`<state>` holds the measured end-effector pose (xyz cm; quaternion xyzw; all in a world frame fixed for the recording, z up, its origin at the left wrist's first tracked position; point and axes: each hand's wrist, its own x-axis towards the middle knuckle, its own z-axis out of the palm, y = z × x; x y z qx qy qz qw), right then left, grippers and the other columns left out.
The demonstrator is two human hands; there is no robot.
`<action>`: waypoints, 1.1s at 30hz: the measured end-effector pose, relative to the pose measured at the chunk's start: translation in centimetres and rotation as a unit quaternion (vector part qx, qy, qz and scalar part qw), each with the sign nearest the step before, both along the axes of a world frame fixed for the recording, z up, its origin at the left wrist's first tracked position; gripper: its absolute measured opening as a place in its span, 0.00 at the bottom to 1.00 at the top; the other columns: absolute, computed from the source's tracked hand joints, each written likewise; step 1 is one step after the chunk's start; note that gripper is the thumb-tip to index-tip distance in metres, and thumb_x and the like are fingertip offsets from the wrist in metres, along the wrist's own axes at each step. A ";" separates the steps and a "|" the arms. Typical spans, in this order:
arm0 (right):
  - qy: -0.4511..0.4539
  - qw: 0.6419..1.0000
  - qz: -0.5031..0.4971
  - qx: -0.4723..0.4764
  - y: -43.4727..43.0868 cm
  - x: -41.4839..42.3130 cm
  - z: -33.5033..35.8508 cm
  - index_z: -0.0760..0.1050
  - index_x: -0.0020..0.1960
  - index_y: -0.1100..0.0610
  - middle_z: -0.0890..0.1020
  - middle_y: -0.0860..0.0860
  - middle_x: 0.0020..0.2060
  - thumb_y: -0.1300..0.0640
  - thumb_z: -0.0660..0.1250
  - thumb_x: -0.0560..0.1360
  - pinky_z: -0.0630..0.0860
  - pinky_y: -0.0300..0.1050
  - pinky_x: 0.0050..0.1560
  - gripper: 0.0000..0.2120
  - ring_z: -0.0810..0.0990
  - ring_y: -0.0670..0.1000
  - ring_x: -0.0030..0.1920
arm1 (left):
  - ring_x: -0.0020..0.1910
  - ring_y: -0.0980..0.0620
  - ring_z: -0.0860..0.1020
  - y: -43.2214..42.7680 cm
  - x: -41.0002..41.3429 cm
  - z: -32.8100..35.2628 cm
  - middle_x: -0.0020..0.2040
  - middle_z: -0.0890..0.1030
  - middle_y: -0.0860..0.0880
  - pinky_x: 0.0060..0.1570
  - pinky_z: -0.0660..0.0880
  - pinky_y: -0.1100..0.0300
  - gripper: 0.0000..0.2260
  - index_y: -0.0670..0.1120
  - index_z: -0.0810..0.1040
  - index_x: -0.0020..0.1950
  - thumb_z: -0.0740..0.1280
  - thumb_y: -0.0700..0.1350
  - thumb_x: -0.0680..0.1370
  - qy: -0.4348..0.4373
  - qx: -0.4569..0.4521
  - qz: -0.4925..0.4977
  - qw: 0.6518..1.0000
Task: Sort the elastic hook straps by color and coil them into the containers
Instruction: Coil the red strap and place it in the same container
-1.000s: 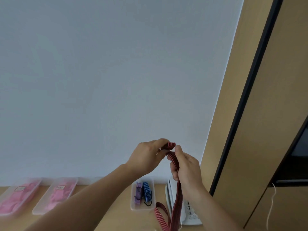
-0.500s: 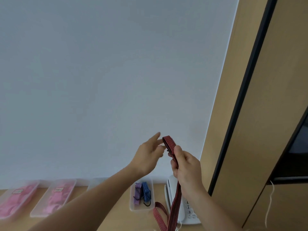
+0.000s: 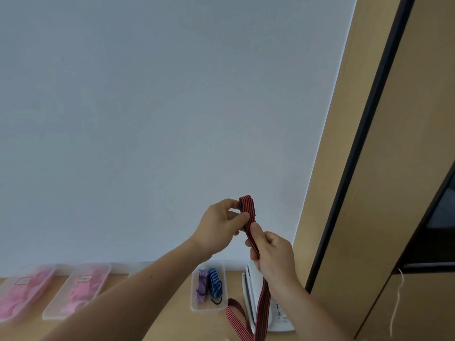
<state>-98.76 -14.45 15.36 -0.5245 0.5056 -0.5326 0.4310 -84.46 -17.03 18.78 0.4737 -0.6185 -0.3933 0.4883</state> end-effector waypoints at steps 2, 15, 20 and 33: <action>-0.007 1.000 0.018 0.022 0.1 -0.1 -0.1 0.80 0.39 0.62 0.75 0.50 0.23 0.45 0.64 0.79 0.65 0.37 0.25 0.21 0.67 0.46 0.22 | 0.39 0.53 0.83 -0.2 0.1 -0.3 0.42 0.87 0.51 0.41 0.78 0.60 0.08 0.46 0.76 0.59 0.66 0.43 0.80 -0.047 -0.050 0.040 0.997; -0.117 0.990 0.061 0.047 0.5 0.3 1.7 0.81 0.42 0.64 0.74 0.51 0.25 0.31 0.58 0.73 0.64 0.37 0.23 0.35 0.66 0.47 0.23 | 0.28 0.52 0.73 0.0 1.6 -1.6 0.37 0.78 0.54 0.21 0.71 0.59 0.13 0.47 0.73 0.57 0.59 0.36 0.75 -0.403 -0.490 0.052 0.771; -0.099 0.992 0.072 0.027 0.5 0.4 1.3 0.82 0.41 0.62 0.75 0.52 0.27 0.40 0.63 0.78 0.64 0.37 0.25 0.25 0.67 0.47 0.24 | 0.45 0.48 0.84 -0.8 2.4 -2.5 0.54 0.85 0.46 0.31 0.80 0.59 0.13 0.45 0.76 0.58 0.64 0.34 0.75 -0.417 -0.548 0.051 0.723; -0.028 0.998 0.040 -0.029 0.5 0.3 0.5 0.76 0.39 0.61 0.78 0.49 0.27 0.47 0.61 0.81 0.69 0.37 0.28 0.20 0.69 0.45 0.25 | 0.55 0.46 0.83 0.1 1.3 0.5 0.55 0.84 0.41 0.57 0.77 0.50 0.17 0.39 0.81 0.58 0.63 0.50 0.81 0.093 0.161 -0.139 0.973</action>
